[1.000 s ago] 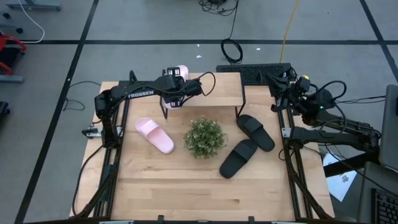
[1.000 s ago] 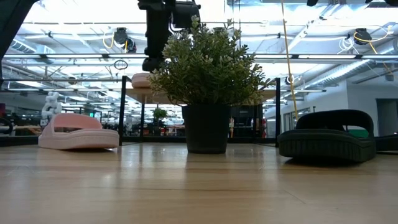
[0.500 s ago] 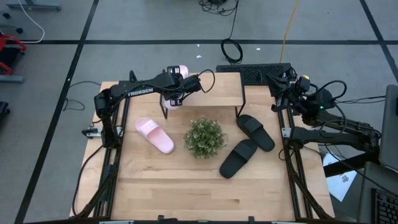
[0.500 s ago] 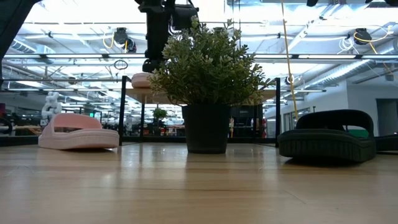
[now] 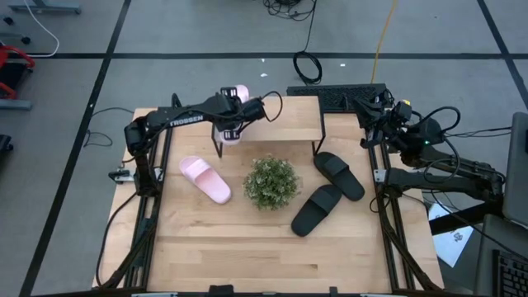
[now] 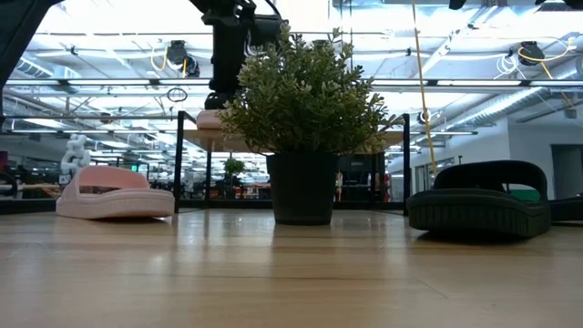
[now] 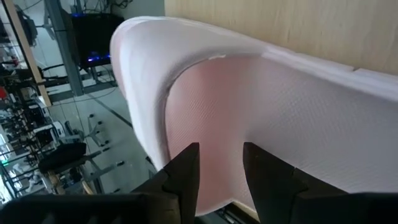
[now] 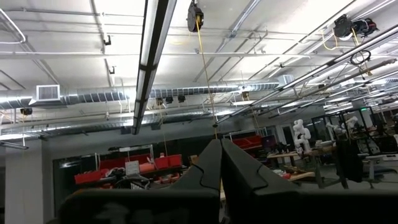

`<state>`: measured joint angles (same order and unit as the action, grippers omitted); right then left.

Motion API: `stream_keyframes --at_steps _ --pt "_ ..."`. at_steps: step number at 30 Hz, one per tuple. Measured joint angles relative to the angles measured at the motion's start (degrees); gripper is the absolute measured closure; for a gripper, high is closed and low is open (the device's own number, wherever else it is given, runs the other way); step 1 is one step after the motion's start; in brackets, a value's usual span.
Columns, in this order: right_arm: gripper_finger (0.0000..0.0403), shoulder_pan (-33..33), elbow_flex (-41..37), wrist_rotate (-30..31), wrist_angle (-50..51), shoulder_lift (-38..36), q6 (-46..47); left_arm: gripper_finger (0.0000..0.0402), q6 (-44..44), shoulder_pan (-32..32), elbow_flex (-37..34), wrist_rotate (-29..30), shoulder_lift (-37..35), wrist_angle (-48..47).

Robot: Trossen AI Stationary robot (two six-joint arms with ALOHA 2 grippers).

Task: Pick and place slides into the shelf
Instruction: Put the bottom pink slipper on the shelf

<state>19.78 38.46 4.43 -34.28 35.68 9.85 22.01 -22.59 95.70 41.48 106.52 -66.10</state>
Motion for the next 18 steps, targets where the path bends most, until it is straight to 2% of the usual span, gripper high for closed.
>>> stream_keyframes --at_steps 4,9,18 --pt "0.0403 0.0 0.0 0.0 0.0 0.0 0.0 0.0302 -0.2 0.0 -0.1 0.2 0.0 0.2" --pt "0.0403 0.0 0.0 0.0 0.0 0.0 0.0 0.0387 0.1 0.0 -0.1 0.1 0.0 0.2" --pt "0.0403 0.0 0.0 0.0 0.2 0.0 0.0 0.0399 -1.1 0.0 -0.1 3.7 0.0 0.2"
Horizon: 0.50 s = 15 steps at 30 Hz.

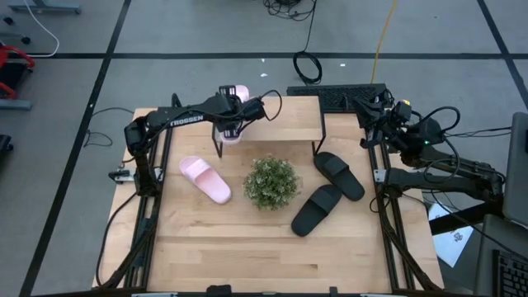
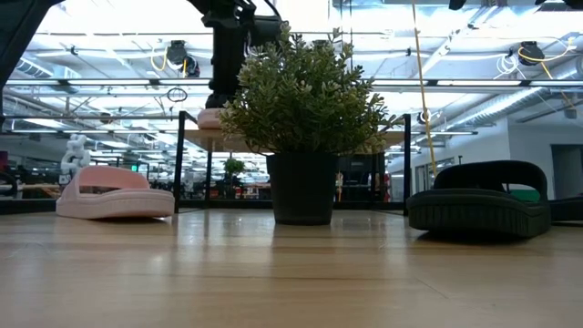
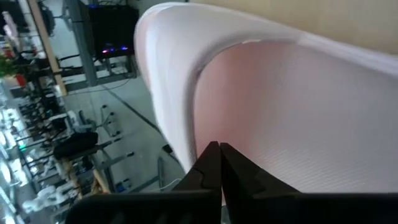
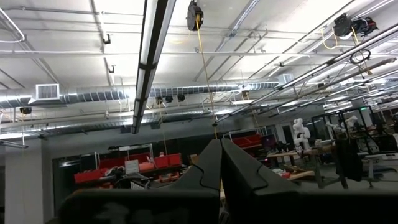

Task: Pick and place slides into the shelf
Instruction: Put the bottom pink slipper on the shelf

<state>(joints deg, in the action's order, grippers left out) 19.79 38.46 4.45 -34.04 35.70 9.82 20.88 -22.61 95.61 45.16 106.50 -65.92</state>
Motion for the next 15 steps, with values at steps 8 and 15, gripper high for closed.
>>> stream_keyframes --at_steps 8,15 --pt "0.0403 0.0 0.0 0.0 0.0 0.0 0.0 0.0401 0.0 0.5 0.0 0.1 0.0 -0.3" --pt "0.0403 0.0 0.0 0.0 0.0 0.0 0.0 0.0401 -0.5 1.9 0.0 1.5 0.0 -1.3"
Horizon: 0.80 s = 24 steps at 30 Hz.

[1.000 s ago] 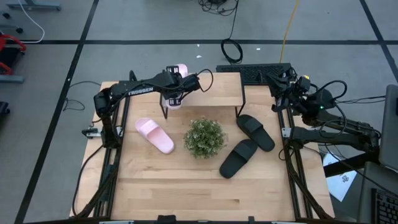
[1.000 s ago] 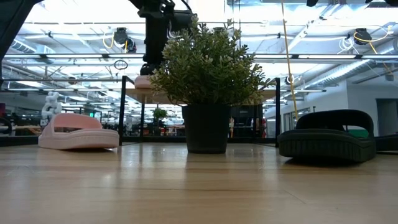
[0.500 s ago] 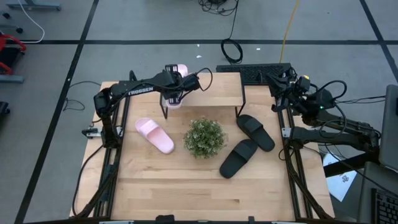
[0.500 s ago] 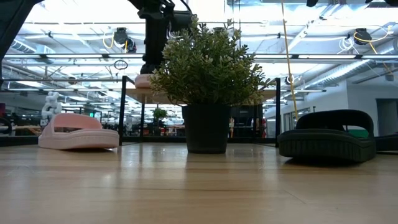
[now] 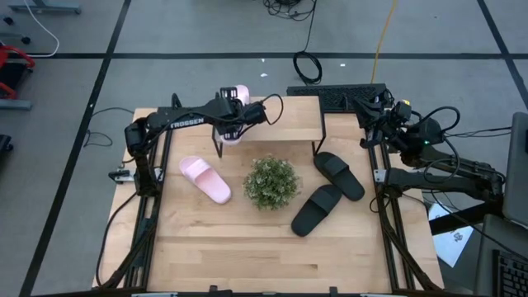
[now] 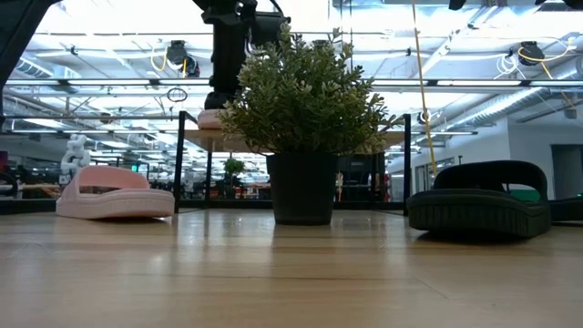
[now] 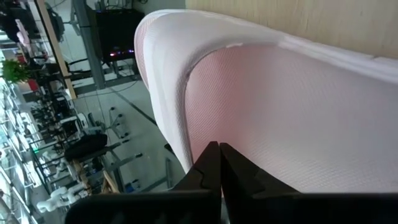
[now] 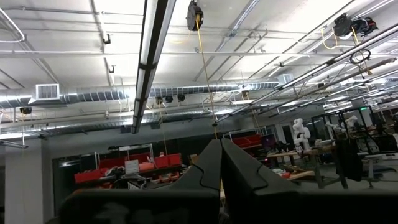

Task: Pick and place slides into the shelf
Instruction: Put the bottom pink slipper on the shelf

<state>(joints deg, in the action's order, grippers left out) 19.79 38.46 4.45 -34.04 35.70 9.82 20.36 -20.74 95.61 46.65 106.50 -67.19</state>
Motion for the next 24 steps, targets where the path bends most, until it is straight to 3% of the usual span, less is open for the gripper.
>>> stream_keyframes --at_steps 9,24 --pt "0.0403 0.0 0.0 0.0 0.0 0.0 0.0 0.0402 -4.0 0.2 0.9 2.7 0.0 -4.9" --pt "0.0403 0.0 0.0 0.0 0.0 0.0 0.0 0.0399 -3.8 0.8 4.3 0.6 -0.6 -4.2"
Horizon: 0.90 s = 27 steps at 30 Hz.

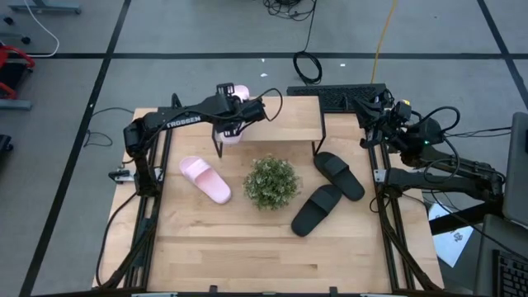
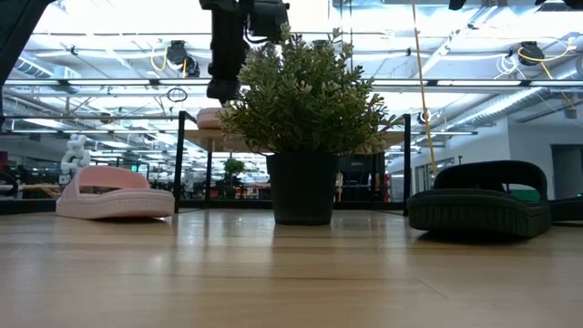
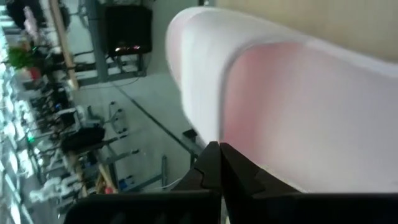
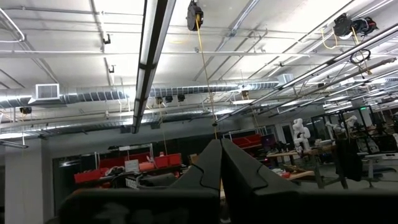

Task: Pick and place slides into the shelf
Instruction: Put the bottom pink slipper on the shelf

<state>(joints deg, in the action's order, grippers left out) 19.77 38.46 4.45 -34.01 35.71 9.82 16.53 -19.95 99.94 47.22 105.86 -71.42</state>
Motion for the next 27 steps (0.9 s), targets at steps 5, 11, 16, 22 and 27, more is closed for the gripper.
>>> stream_keyframes --at_steps 5,11,16,22,27 --pt "0.0403 0.0 0.0 0.0 0.0 0.0 0.0 0.0371 1.8 1.1 0.0 -1.5 -0.2 1.0" --pt "0.0403 0.0 0.0 0.0 0.0 0.0 0.0 0.0309 2.4 1.6 0.0 -1.2 -1.0 1.3" --pt "0.0403 0.0 0.0 0.0 0.2 0.0 0.1 0.0259 2.9 1.6 0.0 -0.8 -3.3 1.3" --pt "0.0403 0.0 0.0 0.0 1.0 0.0 0.0 0.0219 3.0 1.4 0.0 -1.0 -5.5 2.4" --pt "0.0403 0.0 0.0 0.0 4.1 0.0 -0.4 0.0213 9.4 0.8 0.0 -4.9 -5.5 5.7"
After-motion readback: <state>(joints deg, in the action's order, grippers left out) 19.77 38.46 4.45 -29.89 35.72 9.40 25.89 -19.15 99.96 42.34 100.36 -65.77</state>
